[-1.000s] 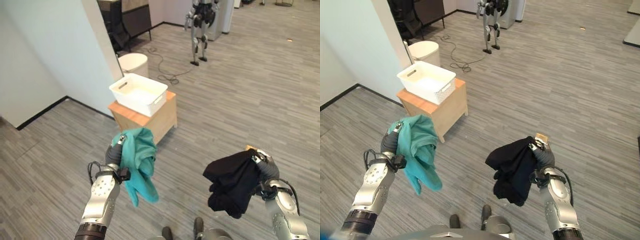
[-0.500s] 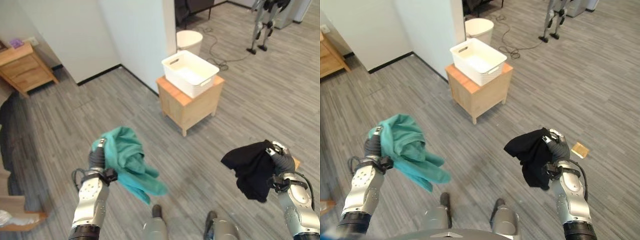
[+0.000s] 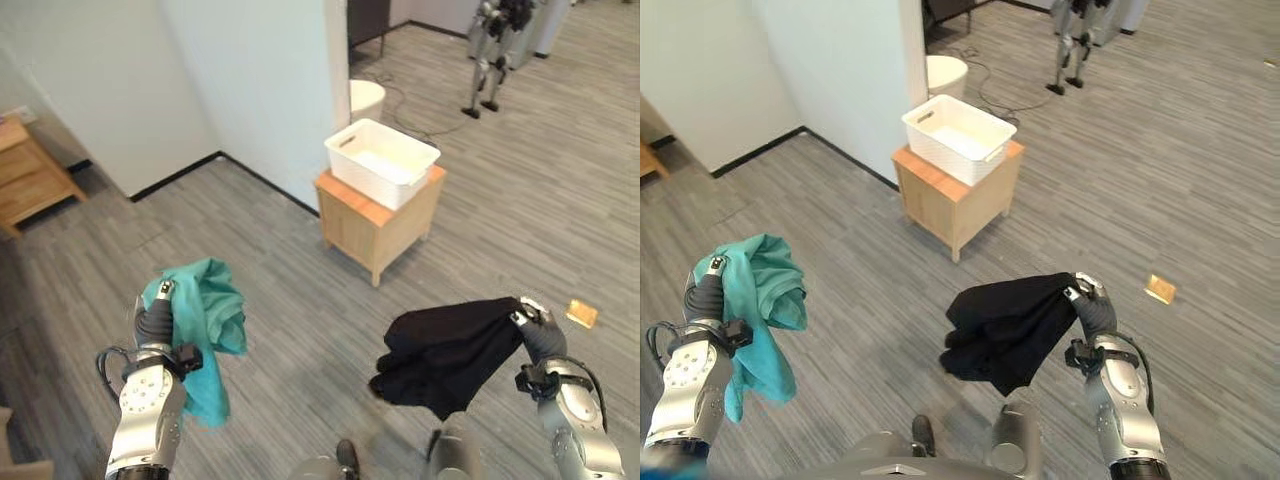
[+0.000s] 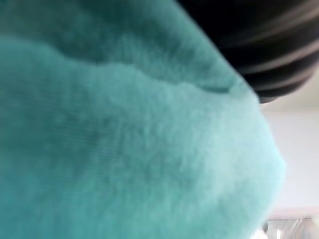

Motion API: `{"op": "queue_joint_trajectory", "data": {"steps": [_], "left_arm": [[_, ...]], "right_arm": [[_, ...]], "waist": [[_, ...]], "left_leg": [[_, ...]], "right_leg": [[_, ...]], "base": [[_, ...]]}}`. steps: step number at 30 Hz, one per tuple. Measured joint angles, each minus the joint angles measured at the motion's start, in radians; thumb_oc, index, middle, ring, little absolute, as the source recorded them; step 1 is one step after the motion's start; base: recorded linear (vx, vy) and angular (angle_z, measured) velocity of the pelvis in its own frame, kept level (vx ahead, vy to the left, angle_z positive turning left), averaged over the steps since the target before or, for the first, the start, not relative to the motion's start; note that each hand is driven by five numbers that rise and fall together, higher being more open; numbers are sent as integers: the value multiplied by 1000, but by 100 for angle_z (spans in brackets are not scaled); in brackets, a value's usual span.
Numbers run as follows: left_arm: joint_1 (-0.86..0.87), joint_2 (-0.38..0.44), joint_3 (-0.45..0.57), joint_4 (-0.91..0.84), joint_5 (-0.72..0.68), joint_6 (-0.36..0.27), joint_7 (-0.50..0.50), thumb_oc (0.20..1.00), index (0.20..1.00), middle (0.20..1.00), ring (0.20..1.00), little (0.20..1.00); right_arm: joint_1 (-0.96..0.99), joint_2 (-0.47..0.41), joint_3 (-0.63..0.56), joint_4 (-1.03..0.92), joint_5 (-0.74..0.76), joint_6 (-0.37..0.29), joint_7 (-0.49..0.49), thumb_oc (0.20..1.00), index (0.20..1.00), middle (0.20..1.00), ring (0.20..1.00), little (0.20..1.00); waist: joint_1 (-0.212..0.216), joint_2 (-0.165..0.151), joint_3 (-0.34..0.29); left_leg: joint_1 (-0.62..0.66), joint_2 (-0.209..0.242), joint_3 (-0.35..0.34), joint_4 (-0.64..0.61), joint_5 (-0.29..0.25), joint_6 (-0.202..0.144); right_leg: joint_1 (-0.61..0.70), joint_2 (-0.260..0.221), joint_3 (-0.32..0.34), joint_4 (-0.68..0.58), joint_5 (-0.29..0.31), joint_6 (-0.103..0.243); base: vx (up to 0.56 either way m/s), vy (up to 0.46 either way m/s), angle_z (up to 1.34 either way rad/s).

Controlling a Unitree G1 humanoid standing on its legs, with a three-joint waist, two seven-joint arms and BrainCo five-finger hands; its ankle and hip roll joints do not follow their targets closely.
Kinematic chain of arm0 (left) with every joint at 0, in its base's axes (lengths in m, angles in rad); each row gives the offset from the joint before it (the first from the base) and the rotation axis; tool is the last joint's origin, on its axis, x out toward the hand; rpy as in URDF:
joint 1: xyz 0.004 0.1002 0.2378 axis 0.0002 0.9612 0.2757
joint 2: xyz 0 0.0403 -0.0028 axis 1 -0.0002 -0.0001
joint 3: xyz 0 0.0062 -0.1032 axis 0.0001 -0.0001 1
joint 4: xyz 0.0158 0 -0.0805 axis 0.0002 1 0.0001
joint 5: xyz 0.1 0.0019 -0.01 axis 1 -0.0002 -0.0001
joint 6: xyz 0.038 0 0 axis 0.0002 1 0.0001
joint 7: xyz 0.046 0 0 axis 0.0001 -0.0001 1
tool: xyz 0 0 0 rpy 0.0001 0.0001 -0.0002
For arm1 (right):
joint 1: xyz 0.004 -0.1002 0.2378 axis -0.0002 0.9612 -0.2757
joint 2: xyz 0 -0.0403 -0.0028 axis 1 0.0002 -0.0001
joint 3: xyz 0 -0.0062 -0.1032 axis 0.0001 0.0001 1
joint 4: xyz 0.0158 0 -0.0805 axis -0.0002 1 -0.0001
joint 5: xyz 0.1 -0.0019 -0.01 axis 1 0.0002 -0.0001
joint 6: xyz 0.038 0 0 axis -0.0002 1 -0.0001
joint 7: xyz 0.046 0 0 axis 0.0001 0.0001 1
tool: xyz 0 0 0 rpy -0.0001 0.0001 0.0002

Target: Pick up bed clothes into laundry basket.

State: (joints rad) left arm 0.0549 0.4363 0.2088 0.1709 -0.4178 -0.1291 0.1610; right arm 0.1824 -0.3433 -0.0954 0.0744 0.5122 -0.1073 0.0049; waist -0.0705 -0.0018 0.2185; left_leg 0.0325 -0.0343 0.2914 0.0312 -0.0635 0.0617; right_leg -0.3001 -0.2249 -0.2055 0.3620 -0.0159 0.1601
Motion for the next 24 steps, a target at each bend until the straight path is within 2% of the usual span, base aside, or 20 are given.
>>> {"op": "queue_joint_trajectory", "data": {"steps": [1,2,4,5,6,8,9,10,11,12,13,14,17,18,19,20,21,22,23,24], "left_arm": [[-15,-10,-8,3,0,1,0,200,200,200,200,200],[-23,-11,-8,2,0,0,-5,200,200,200,200,200],[-52,-17,-18,11,1,1,-12,200,200,200,200,200],[-54,-18,-19,11,2,1,-13,200,200,200,200,200],[-54,-21,-19,11,6,1,-13,200,200,200,200,200],[-47,-31,-26,10,6,0,-13,200,200,200,200,200],[-24,-45,-24,5,5,0,-13,200,200,200,200,200],[6,-60,-27,0,5,1,-13,200,200,200,200,200],[10,-67,-23,2,4,-1,-14,200,200,200,200,200],[20,-69,-19,-6,-1,0,-12,200,200,200,200,200],[8,-68,-25,-26,-4,-1,-16,200,200,200,200,200],[28,-63,-21,-27,-7,-3,-15,200,200,200,200,200],[24,-59,-13,-32,-10,-1,-17,200,200,200,200,200],[9,-56,-27,-23,-14,-14,-17,200,200,200,200,200],[-77,-65,-68,32,-20,-21,-17,200,200,200,200,200],[-78,-67,-67,26,-44,-23,-15,200,200,200,200,200],[-77,-68,-67,26,-51,-23,-13,200,200,200,200,200],[-76,-68,-65,28,-51,-23,-11,200,200,200,200,200],[-74,-69,-65,30,-51,-23,-11,200,200,200,200,200],[-71,-71,-66,30,-51,-23,-11,200,200,200,200,200]], "right_arm": [[12,4,-15,1,0,0,0,200,200,200,200,200],[18,3,-20,-1,0,-1,-2,200,200,200,200,200],[23,6,-50,0,0,-1,-5,200,200,200,200,200],[22,7,-56,1,0,-1,-10,200,200,200,200,200],[24,6,-60,2,0,-1,-12,200,200,200,200,200],[39,5,-61,4,0,-2,-11,200,200,200,200,200],[30,-8,-48,20,0,-1,-10,200,200,200,200,200],[23,-3,-43,47,1,0,-10,200,200,200,200,200],[26,-11,-45,52,7,-9,-6,200,200,200,200,200],[4,-21,-45,66,18,-10,-6,200,200,200,200,200],[-1,-24,-68,69,24,-9,-7,200,200,200,200,200],[-18,-27,-59,71,38,-9,-10,200,200,200,200,200],[-52,-41,-54,54,39,-34,-8,200,200,200,200,200],[-51,-45,-57,51,42,-37,-14,200,200,200,200,200],[-23,-58,-87,71,57,-36,-24,200,200,200,200,200],[-47,-56,-81,88,56,-31,-34,200,200,200,200,200],[-59,-57,-72,86,56,-32,-39,200,200,200,200,200],[-74,-59,-61,89,55,-32,-41,200,200,200,200,200],[-86,-60,-60,88,55,-33,-41,200,200,200,200,200],[-90,-65,-60,88,55,-33,-42,200,200,200,200,200]], "waist": [[-14,0,5],[-22,-9,6],[-56,-18,7],[-63,-16,8],[-64,-15,8],[-65,-8,3],[-52,17,2],[-48,20,-6],[-34,-2,-23],[-21,5,-21],[1,-10,-12],[23,-20,-16],[2,-32,-14],[-6,-43,-8],[-5,-62,6],[4,-74,12],[18,-73,13],[33,-67,14],[44,-55,19],[45,-43,23]], "left_leg": [[6,-7,-8,-8,-2,-3],[10,-17,-6,-16,-1,-3],[23,-41,-20,-12,-24,-1],[33,-43,-28,-9,-38,1],[60,-43,-37,-4,-55,-11],[101,-19,-57,24,-96,-44],[132,21,-46,27,-116,-88],[118,68,-48,160,-135,-115],[63,92,-63,316,-137,-132],[15,113,-70,432,-131,-145],[-105,186,-79,687,-80,-143],[-118,213,-89,706,-83,-161],[-116,237,-122,703,-69,-193],[-126,255,-95,679,-99,-209],[-117,282,42,502,-120,-194],[-123,262,46,368,-103,-193],[-128,254,15,252,-78,-192],[-131,239,-49,138,-23,-197],[-140,239,-72,88,23,-196],[-149,234,-106,53,55,-202]], "right_leg": [[14,32,24,-106,6,2],[8,40,24,-159,16,1],[17,54,-6,-332,87,-13],[27,49,-35,-364,105,-19],[50,37,-101,-388,116,-29],[111,36,-123,-333,124,-50],[134,71,-146,-300,119,-78],[161,93,-177,-230,98,-132],[201,103,-183,-250,69,-196],[213,121,-201,-237,27,-195],[233,141,-193,-253,36,-237],[258,159,-188,-258,33,-243],[304,175,-201,-277,2,-243],[328,189,-164,-303,-32,-231],[371,193,-155,-369,11,-252],[376,199,-123,-375,0,-234],[393,216,-108,-400,0,-227],[405,236,-87,-412,8,-238],[424,258,-68,-423,0,-225],[439,270,-65,-427,7,-237]], "base": [[340,-61,23],[327,-69,25],[410,-150,22],[548,-248,20],[385,-210,27],[364,-241,27],[240,-270,1],[331,-390,7],[340,-382,13],[213,-216,13],[-2,-1,-41],[0,0,-56],[591,-124,-25],[331,136,46],[420,175,25],[429,174,1],[314,121,-78],[334,117,-79],[331,117,-73],[338,128,-55]]}}
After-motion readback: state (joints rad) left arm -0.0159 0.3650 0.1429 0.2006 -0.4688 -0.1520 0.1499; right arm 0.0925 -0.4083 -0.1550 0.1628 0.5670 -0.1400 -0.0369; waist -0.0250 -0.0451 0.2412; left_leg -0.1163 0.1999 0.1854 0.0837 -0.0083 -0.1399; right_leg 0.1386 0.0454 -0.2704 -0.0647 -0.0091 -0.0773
